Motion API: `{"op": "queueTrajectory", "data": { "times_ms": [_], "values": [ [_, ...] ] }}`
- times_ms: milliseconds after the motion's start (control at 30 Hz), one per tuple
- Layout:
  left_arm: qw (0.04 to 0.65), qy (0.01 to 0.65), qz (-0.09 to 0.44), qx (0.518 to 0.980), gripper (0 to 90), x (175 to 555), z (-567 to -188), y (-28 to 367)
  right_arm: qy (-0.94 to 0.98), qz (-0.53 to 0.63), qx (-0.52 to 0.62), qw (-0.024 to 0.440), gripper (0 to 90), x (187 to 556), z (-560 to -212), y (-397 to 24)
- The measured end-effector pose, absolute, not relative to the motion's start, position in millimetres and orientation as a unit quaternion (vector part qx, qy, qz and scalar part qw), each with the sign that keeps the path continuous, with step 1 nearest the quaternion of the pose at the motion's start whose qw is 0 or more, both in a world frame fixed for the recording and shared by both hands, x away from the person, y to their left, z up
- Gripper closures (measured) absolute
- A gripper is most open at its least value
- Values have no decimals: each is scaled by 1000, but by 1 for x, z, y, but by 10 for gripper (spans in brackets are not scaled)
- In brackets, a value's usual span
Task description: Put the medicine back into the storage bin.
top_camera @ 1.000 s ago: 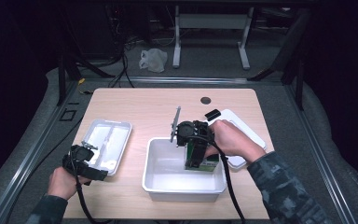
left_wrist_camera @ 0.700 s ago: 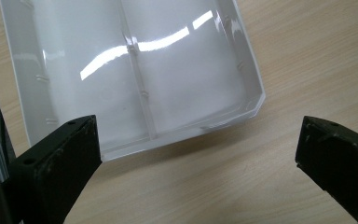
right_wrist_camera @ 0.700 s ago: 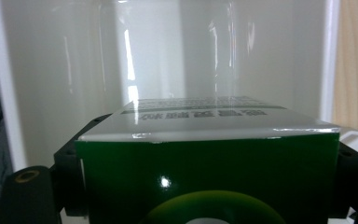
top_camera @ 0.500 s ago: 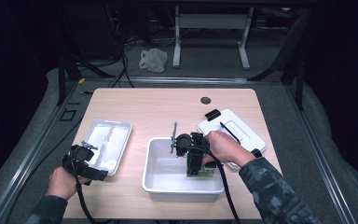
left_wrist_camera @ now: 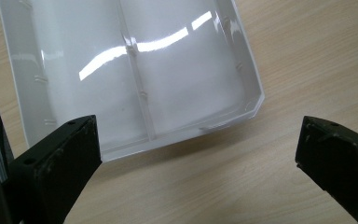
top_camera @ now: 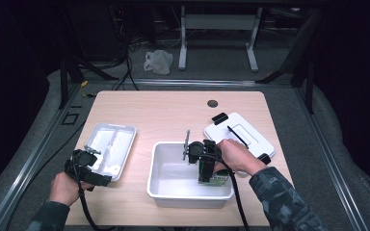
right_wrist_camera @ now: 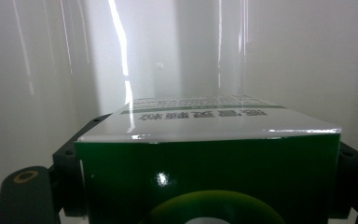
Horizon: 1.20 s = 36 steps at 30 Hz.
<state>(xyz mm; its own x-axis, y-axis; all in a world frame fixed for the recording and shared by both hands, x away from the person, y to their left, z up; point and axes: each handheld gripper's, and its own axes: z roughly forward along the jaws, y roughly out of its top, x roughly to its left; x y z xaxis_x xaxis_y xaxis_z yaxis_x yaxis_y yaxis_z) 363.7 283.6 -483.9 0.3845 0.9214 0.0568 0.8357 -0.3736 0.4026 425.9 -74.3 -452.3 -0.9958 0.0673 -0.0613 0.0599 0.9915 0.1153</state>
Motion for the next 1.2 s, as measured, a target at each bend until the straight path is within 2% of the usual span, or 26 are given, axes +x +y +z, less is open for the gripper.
{"op": "queueTrajectory", "data": {
  "times_ms": [867,1200],
  "values": [
    [154,538,140,817,1,363,-483,284,999,21,22,40,148,425,-477,-65],
    [154,534,140,819,1,363,-484,283,999,-2,32,29,145,427,-481,-62]
  ]
}}
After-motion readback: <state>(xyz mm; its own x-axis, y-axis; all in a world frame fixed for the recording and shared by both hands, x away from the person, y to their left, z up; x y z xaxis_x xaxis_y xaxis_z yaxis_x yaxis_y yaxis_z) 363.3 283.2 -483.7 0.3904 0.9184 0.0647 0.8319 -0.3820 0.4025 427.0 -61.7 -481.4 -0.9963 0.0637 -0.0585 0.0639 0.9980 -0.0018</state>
